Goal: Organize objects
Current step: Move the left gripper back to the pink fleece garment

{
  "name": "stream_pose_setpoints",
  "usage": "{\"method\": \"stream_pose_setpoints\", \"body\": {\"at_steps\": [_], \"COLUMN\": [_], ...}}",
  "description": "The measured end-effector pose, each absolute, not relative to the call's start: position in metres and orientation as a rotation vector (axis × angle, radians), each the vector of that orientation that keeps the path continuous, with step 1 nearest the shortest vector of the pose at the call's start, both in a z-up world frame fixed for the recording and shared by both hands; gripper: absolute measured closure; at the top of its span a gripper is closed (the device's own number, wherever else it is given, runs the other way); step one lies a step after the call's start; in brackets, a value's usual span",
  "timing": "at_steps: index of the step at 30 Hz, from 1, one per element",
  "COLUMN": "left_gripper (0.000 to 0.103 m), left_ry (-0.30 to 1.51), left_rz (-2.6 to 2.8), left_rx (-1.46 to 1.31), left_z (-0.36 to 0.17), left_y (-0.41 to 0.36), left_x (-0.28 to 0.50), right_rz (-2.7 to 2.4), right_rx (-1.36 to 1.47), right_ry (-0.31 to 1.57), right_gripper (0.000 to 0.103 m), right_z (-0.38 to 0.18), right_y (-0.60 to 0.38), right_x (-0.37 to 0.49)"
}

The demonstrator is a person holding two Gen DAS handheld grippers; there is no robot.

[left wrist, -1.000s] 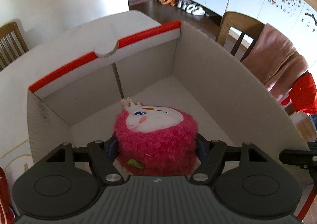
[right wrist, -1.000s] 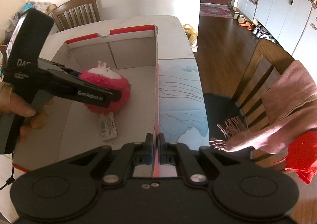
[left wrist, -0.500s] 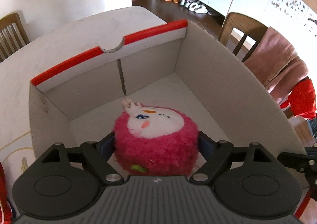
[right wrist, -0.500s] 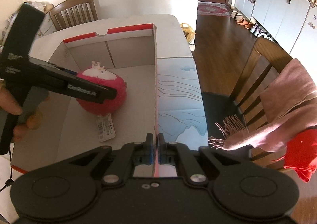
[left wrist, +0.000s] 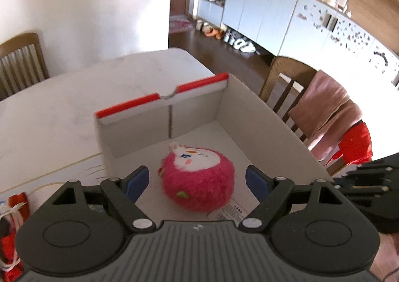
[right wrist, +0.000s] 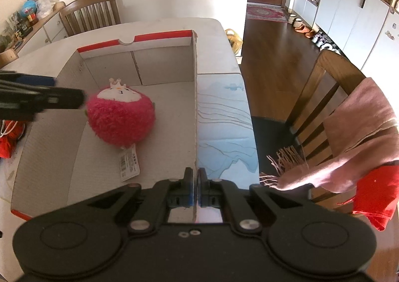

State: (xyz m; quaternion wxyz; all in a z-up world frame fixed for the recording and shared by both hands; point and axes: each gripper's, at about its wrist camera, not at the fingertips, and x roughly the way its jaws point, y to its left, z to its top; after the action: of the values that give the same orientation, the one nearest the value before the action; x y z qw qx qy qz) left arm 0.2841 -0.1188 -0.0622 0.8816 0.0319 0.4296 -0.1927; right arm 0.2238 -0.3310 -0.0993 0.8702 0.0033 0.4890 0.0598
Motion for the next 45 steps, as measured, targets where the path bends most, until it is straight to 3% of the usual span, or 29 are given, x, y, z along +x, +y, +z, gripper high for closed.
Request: {"method": "stream_pose_setpoints", "body": {"at_steps": [11, 23, 35, 45], "left_gripper": [0.015, 0.0, 0.0, 0.0], "left_ry": [0.846, 0.835, 0.789, 0.798], "left_rz": [-0.316, -0.164, 0.049, 0.109], "left_rx": [-0.028, -0.102, -0.099, -0.026], "left_z": [-0.034, -0.038, -0.05, -0.078], "left_y": [-0.048, 0.049, 0.146, 0.182], "left_x": [0.241, 0.203, 0.184, 0.197], "right_rz": [0.103, 0.092, 0.061, 0.052], "right_rx": [0.003, 0.002, -0.006, -0.005], "right_ry": [1.028, 1.027, 1.032, 1.039], "right_gripper": [0.1, 0.101, 0.102, 0.102], "right_z": [-0.099, -0.097, -0.096, -0.096], "right_y": [-0.327, -0.319, -0.315, -0.314], "right_x": [0.225, 0.229, 0.232, 0.231]}}
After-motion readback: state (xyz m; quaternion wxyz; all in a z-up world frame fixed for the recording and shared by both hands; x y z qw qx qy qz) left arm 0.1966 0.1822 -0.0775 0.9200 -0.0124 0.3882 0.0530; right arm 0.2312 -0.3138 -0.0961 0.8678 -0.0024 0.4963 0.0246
